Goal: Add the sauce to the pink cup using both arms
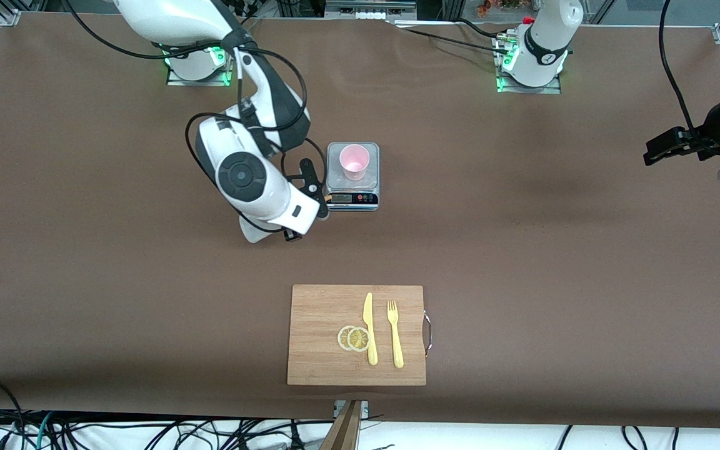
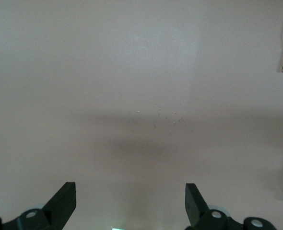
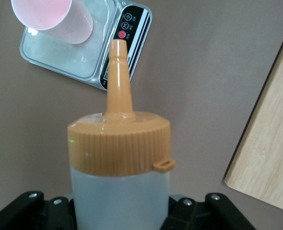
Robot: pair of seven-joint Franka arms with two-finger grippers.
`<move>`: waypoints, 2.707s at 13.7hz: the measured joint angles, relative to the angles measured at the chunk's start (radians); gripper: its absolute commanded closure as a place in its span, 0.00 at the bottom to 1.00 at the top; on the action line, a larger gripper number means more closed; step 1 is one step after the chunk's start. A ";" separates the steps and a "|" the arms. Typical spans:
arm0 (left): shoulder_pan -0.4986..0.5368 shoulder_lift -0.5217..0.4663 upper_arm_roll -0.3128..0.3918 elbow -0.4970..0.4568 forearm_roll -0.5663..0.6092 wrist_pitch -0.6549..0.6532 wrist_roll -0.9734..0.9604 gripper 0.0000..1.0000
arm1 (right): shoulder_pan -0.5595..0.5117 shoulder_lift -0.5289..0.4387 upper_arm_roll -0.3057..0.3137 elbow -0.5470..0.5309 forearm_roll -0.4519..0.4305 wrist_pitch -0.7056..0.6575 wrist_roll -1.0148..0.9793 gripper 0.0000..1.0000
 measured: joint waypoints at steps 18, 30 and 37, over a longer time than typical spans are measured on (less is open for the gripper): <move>0.006 0.002 0.003 0.000 0.000 0.000 0.000 0.00 | 0.214 0.002 0.000 -0.034 -0.277 -0.096 0.203 1.00; 0.006 0.005 0.003 0.000 0.000 0.000 0.000 0.00 | 0.269 0.010 -0.001 -0.047 -0.369 -0.129 0.272 1.00; 0.006 0.007 0.003 0.000 0.000 0.000 0.000 0.00 | 0.279 0.017 -0.001 -0.047 -0.389 -0.146 0.293 1.00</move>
